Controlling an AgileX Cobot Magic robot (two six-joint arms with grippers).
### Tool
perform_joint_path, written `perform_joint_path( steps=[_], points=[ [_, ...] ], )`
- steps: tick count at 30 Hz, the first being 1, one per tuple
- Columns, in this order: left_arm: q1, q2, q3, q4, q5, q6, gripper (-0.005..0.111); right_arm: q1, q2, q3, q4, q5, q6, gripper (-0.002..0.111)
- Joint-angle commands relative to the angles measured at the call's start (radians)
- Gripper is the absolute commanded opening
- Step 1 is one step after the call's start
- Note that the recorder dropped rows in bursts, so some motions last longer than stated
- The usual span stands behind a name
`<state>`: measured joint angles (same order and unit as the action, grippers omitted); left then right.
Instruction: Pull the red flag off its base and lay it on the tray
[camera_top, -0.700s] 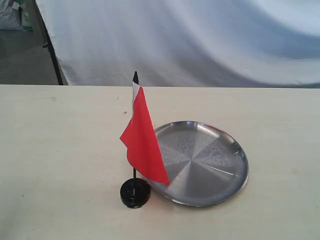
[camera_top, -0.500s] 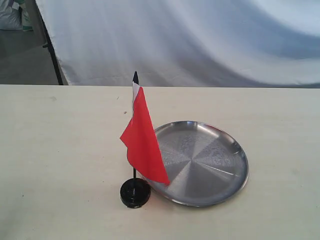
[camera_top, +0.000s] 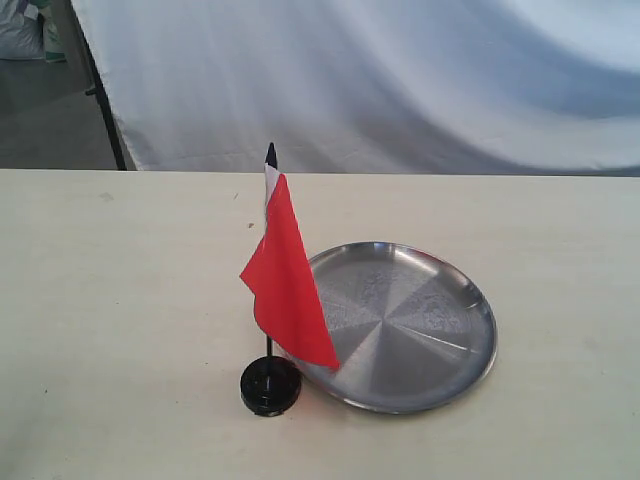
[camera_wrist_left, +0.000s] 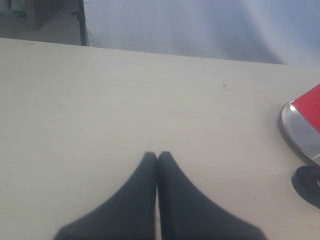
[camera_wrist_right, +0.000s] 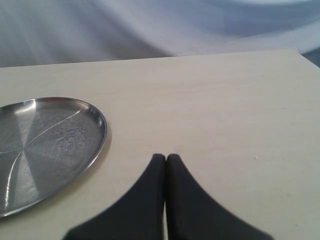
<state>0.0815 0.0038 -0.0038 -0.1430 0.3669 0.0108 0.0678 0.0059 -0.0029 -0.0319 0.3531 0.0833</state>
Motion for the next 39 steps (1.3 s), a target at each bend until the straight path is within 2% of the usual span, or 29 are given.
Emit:
perform_joint_path(
  steps=[1,10,13,17,20,22,26,28,31,35,37,39],
  points=[
    [0.002,-0.004,0.004,0.001,0.0,0.0,0.0,-0.006,-0.006,0.003,-0.003,-0.004,-0.003,-0.001],
    [0.002,-0.004,0.004,0.057,-0.033,-0.031,0.0,-0.006,-0.006,0.003,-0.003,-0.004,-0.003,-0.001],
    [0.002,-0.004,0.004,0.055,-0.157,-0.1,0.0,-0.006,-0.006,0.003,-0.003,-0.004,-0.003,-0.001],
    [0.002,-0.004,0.004,0.055,-0.367,-0.284,0.0,-0.006,-0.006,0.003,-0.003,-0.006,-0.003,-0.001],
    [0.002,-0.004,0.004,0.055,-0.514,-0.284,0.0,-0.006,-0.006,0.003,-0.003,-0.006,-0.003,-0.001],
    [0.002,-0.004,0.004,0.055,-0.564,-0.292,0.0,-0.006,-0.006,0.003,-0.003,-0.006,-0.003,-0.001],
    [0.002,-0.004,0.004,0.07,-0.569,-0.41,0.0,-0.006,-0.006,0.003,-0.003,-0.006,-0.003,-0.001],
    [0.002,-0.004,0.004,0.125,-0.541,-0.421,0.0,-0.006,-0.006,0.003,-0.003,-0.006,-0.003,-0.001],
    [0.002,-0.004,0.004,0.194,-0.511,-0.521,0.0,-0.006,-0.006,0.003,-0.003,-0.006,-0.003,-0.001],
    [-0.002,-0.004,-0.012,0.39,-0.526,-0.705,0.0,-0.006,-0.006,0.003,-0.003,-0.006,-0.003,-0.001],
    [-0.016,-0.004,-0.044,0.528,-0.6,-0.859,0.0,-0.006,-0.006,0.003,-0.003,-0.006,-0.003,-0.001],
    [-0.028,0.016,-0.088,0.753,-0.765,-1.012,0.0,-0.006,-0.006,0.003,-0.003,-0.006,-0.003,-0.001]
  ],
)
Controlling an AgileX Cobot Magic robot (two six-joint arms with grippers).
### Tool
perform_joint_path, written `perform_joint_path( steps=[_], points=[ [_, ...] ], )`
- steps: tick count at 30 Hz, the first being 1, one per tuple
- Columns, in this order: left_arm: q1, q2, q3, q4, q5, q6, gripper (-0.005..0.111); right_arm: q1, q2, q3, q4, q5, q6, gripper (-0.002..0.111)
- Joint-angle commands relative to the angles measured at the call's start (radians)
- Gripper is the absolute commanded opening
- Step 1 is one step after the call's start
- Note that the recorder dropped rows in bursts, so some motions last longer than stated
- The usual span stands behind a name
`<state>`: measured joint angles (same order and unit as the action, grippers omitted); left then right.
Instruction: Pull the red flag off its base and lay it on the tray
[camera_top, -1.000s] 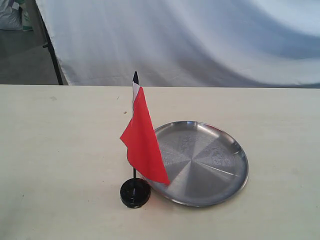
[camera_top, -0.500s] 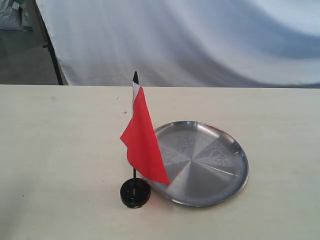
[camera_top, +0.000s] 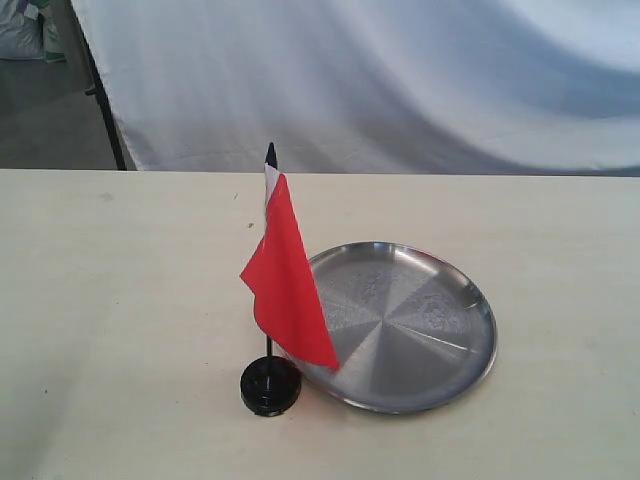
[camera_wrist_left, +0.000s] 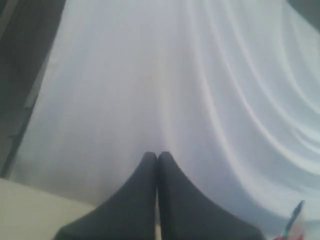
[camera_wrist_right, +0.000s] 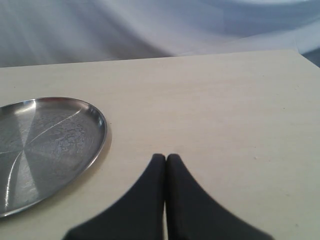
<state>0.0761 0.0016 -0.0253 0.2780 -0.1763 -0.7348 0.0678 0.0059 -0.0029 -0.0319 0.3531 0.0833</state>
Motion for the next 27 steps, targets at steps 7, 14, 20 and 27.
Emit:
perform_joint_path(
  steps=[7,14,20,27],
  points=[
    [-0.019,0.313,-0.336,0.756,-0.577,-0.501,0.0,-0.006,-0.006,0.003,-0.003,-0.006,-0.003,-0.001],
    [-0.019,0.701,-0.485,1.005,-0.655,-0.653,0.0,-0.006,-0.006,0.003,-0.003,-0.006,-0.003,-0.001],
    [-0.019,0.978,-0.483,1.022,-0.735,-0.65,0.0,-0.006,-0.006,0.003,-0.003,-0.006,-0.003,-0.001],
    [-0.019,1.132,-0.483,1.066,-0.73,-0.63,0.0,-0.006,-0.006,0.003,-0.003,-0.006,-0.003,-0.001]
  ],
)
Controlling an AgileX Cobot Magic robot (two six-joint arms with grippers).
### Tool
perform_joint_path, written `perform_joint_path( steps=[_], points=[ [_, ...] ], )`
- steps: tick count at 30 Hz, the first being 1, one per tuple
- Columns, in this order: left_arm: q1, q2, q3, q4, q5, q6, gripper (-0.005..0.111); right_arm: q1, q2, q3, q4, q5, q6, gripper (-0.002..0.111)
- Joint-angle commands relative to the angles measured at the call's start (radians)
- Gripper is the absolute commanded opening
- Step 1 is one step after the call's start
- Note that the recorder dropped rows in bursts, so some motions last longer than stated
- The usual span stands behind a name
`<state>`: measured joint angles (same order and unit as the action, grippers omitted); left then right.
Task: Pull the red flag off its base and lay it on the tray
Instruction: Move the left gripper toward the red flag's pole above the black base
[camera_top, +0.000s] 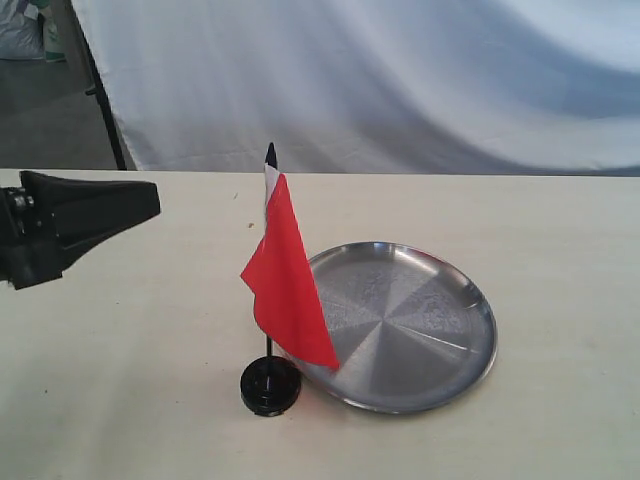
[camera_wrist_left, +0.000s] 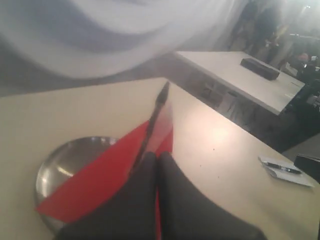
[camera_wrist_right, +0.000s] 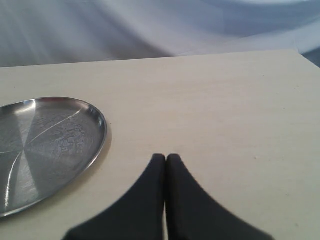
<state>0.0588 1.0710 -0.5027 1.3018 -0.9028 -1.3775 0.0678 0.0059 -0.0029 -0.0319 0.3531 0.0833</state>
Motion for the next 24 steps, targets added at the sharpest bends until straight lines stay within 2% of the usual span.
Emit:
perform_joint_path(
  steps=[1,12,15,19,24],
  points=[
    [-0.002,0.077,-0.005,0.055,0.002,0.017,0.0,-0.006,-0.006,0.003,-0.003,-0.006,-0.003,-0.001],
    [-0.002,0.223,-0.005,0.191,0.053,0.092,0.0,-0.006,-0.006,0.003,-0.003,-0.003,-0.003,-0.001],
    [-0.002,0.263,-0.005,0.19,0.091,0.095,0.005,-0.006,-0.006,0.003,-0.003,-0.003,-0.003,-0.001],
    [-0.002,0.314,-0.005,0.181,0.094,0.142,0.023,-0.006,-0.006,0.003,-0.003,-0.003,-0.003,-0.001],
    [-0.002,0.388,-0.005,0.182,0.064,0.196,0.062,-0.006,-0.006,0.003,-0.003,-0.003,-0.003,-0.001]
  ],
)
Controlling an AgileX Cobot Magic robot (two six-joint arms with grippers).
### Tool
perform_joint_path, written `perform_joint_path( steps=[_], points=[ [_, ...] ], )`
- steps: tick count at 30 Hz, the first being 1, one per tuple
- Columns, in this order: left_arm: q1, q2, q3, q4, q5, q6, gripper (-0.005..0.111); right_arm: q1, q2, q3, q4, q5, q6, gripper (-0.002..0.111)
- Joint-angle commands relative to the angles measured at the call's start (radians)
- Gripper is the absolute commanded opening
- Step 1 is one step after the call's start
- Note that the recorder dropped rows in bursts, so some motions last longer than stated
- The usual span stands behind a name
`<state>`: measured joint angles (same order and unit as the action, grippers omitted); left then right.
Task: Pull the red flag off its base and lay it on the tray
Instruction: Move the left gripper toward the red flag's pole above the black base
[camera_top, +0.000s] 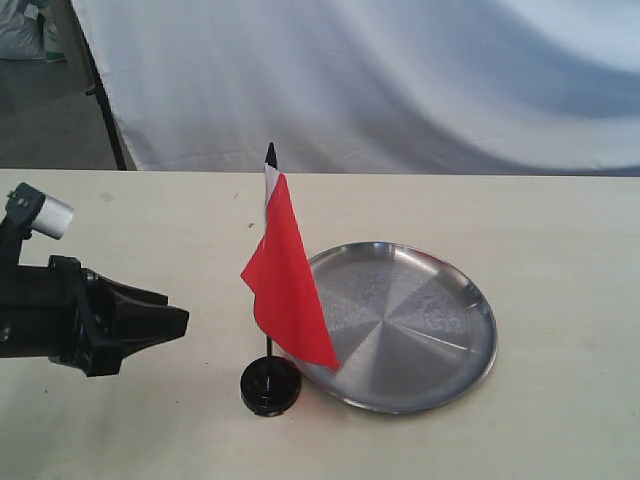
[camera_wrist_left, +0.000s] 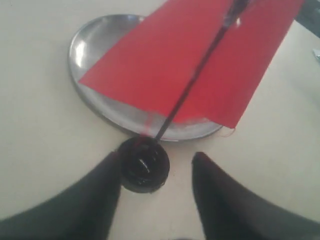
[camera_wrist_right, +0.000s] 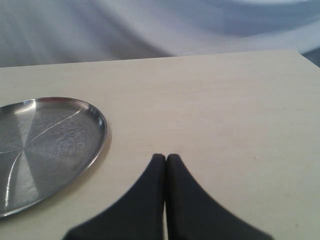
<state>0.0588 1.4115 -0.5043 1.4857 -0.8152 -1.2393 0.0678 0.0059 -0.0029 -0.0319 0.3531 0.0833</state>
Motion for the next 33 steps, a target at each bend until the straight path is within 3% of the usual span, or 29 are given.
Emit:
perform_joint_path(
  steps=[1,8,21,27,33],
  points=[
    [-0.002,0.066,-0.004,-0.004,-0.049,0.079,0.066,-0.006,-0.006,0.003,-0.003,-0.003,-0.003,-0.001],
    [-0.016,0.187,-0.004,-0.127,-0.13,0.255,0.065,-0.006,-0.006,0.003,-0.003,-0.003,-0.003,-0.001],
    [-0.217,0.326,-0.006,-0.533,-0.13,0.64,0.065,-0.006,-0.006,0.003,-0.003,-0.005,-0.003,-0.001],
    [-0.294,0.341,-0.063,-0.598,-0.11,0.656,0.065,-0.006,-0.006,0.003,-0.003,-0.007,-0.003,-0.001],
    [-0.35,0.341,-0.156,-0.645,-0.002,0.656,0.065,-0.006,-0.006,0.003,-0.003,-0.014,-0.003,-0.001]
  ],
)
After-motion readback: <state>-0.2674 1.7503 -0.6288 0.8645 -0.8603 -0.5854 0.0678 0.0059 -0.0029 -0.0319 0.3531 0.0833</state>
